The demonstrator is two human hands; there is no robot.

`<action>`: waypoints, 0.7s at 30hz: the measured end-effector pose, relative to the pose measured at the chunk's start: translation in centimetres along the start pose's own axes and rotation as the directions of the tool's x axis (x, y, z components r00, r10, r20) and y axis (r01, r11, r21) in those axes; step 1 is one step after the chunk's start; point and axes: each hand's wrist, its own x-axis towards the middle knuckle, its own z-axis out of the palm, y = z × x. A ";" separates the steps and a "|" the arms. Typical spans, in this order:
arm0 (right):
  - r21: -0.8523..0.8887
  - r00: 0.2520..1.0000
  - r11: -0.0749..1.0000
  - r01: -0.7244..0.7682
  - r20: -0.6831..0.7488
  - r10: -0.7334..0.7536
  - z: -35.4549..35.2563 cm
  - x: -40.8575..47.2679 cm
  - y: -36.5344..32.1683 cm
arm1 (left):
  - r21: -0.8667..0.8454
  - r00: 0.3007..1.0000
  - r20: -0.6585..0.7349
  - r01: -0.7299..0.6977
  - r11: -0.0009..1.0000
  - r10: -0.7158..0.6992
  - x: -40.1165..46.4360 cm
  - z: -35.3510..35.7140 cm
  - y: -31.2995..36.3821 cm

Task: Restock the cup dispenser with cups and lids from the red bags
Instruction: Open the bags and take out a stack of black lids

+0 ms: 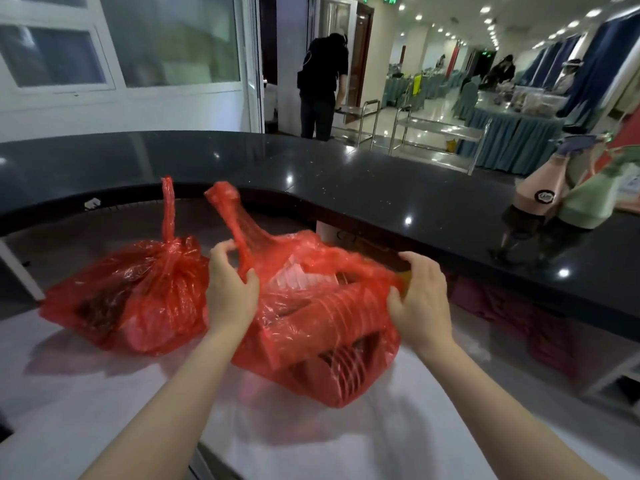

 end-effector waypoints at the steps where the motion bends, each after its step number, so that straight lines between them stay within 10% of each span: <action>1: -0.020 0.982 0.983 0.183 -0.041 -0.184 0.1 -0.2 -0.9 | 0.001 0.995 -0.024 -0.095 0.995 0.095 -0.5 0.1 0.5; 5: -0.042 0.799 0.805 0.592 0.162 -0.579 1.1 -0.4 -3.6 | 0.017 0.951 0.011 -0.309 0.951 0.309 -1.8 0.3 1.7; 12: -0.252 0.777 0.873 0.417 0.597 -0.199 3.5 1.8 -3.8 | 0.238 0.954 0.298 -0.033 0.971 -0.040 -1.5 -0.7 0.3; 21: 0.185 0.754 0.763 0.619 0.130 -0.644 7.5 3.1 -12.8 | 0.019 0.976 0.195 -0.103 0.995 0.097 1.2 -7.2 -3.5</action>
